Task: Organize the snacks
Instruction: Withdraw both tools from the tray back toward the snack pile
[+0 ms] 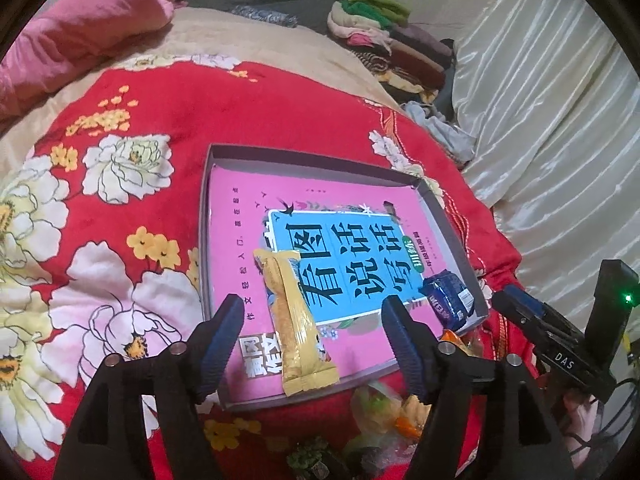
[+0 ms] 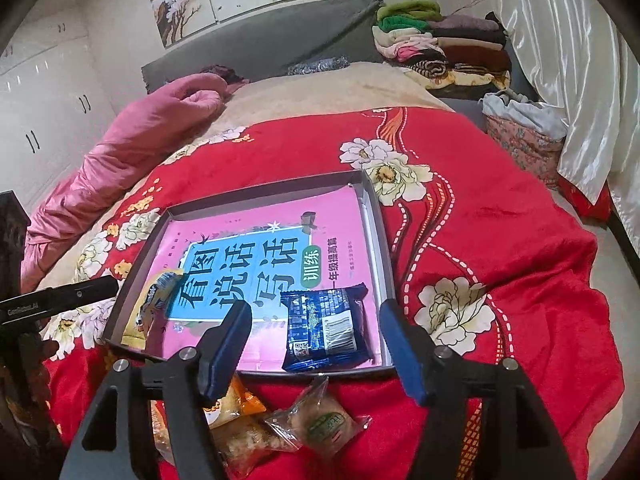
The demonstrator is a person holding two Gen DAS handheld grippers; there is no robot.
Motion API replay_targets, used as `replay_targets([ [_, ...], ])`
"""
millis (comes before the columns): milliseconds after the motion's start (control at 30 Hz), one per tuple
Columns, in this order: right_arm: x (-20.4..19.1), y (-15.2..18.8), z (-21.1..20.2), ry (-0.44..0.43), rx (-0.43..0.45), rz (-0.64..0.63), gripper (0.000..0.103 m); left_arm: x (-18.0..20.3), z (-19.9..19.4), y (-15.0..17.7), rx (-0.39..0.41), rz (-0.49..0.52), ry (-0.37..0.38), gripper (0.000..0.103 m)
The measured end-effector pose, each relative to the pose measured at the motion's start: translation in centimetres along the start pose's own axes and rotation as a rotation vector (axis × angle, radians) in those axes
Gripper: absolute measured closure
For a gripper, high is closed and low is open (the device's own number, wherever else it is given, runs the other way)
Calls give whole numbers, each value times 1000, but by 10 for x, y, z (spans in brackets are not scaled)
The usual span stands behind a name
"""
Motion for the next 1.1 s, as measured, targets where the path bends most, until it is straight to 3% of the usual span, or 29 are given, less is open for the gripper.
replay_targets([
  [433,-6,2,-14,-19,58,-17,32,8,-29,4,56,29,-27,27],
  [1100,-6,11,-21,-30,55,-20,32,4,-47,28,36,3,-35,26],
])
Point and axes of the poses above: each gripper's, at about its wrist camera, not at the fingertips, and z roughly the way its jaws point, x to its right, y to its underside, the point moved 5 cm from there along z, roughly the way its jaws point, and after that the axes turned 7 degrees about z, right-handed, at the moved point
